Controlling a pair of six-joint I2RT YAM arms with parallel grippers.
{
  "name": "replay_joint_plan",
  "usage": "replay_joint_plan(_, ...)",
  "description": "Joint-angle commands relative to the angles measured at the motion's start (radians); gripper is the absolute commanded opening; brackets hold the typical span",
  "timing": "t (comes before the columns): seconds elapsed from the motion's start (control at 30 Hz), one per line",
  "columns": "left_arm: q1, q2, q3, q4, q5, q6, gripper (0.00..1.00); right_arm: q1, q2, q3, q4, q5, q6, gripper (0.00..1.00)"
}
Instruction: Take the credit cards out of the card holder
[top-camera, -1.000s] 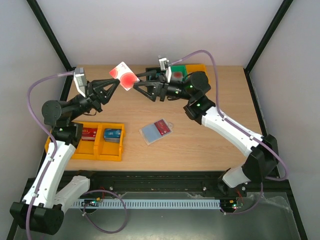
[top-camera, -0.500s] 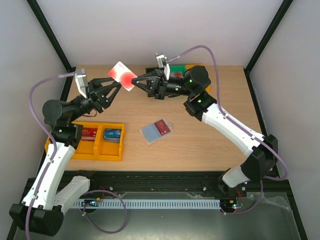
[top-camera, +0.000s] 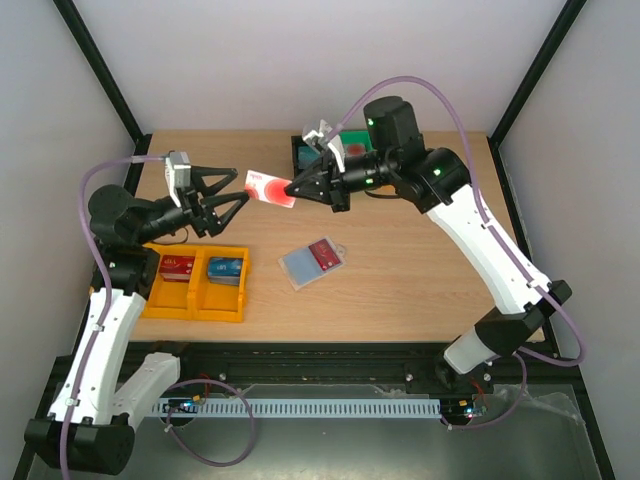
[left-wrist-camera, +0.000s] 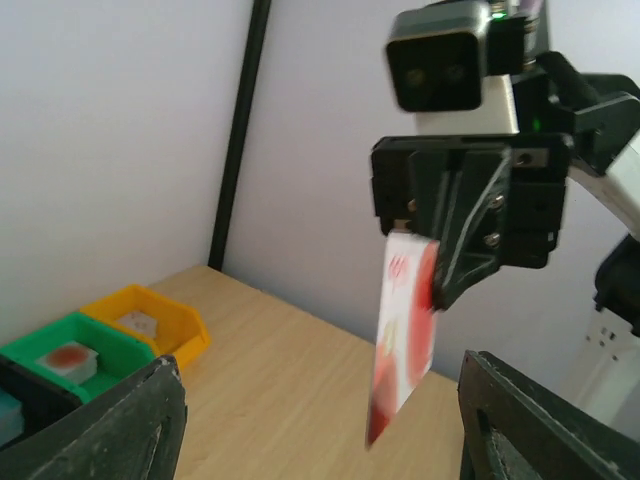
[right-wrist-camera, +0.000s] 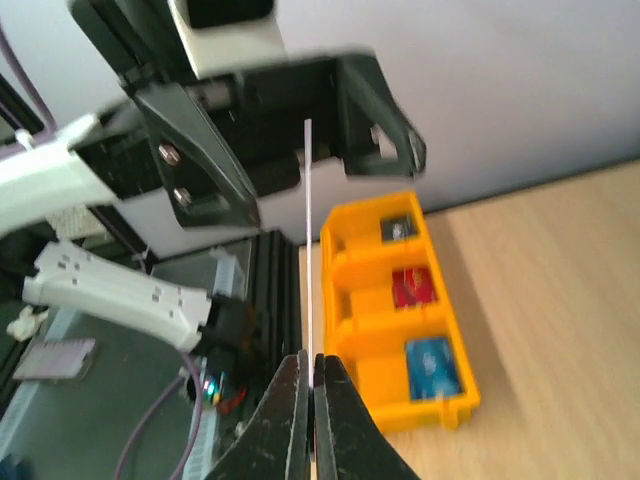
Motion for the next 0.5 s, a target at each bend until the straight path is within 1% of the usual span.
replay_joint_plan(0.0, 0.002, 0.007, 0.033, -0.063, 0.109, 0.083, 0.75, 0.013, 0.025, 0.031, -0.234, 0.042, -0.119, 0.02)
replay_joint_plan(0.1, -0.010, 0.024, 0.029, -0.042, 0.134, 0.072, 0.71, 0.021, 0.040, 0.036, -0.233, 0.042, -0.118, 0.02)
replay_joint_plan(0.2, -0.030, 0.035, 0.027, -0.051, 0.134, 0.069, 0.58, 0.027, 0.058, 0.049, -0.240, 0.031, -0.131, 0.02)
replay_joint_plan(0.23, -0.034, 0.039, 0.027, -0.058, 0.134, 0.073, 0.55, 0.026, 0.061, 0.052, -0.241, 0.027, -0.134, 0.02)
replay_joint_plan(0.33, -0.039, 0.046, 0.026, -0.070, 0.126, 0.082, 0.51, 0.029, 0.070, 0.066, -0.240, 0.021, -0.135, 0.02)
replay_joint_plan(0.4, -0.039, 0.044, 0.025, -0.072, 0.121, 0.082, 0.46, 0.032, 0.070, 0.069, -0.242, 0.014, -0.136, 0.02)
replay_joint_plan(0.47, -0.041, 0.042, 0.024, -0.083, 0.122, 0.088, 0.44, 0.033, 0.065, 0.067, -0.237, 0.008, -0.135, 0.02)
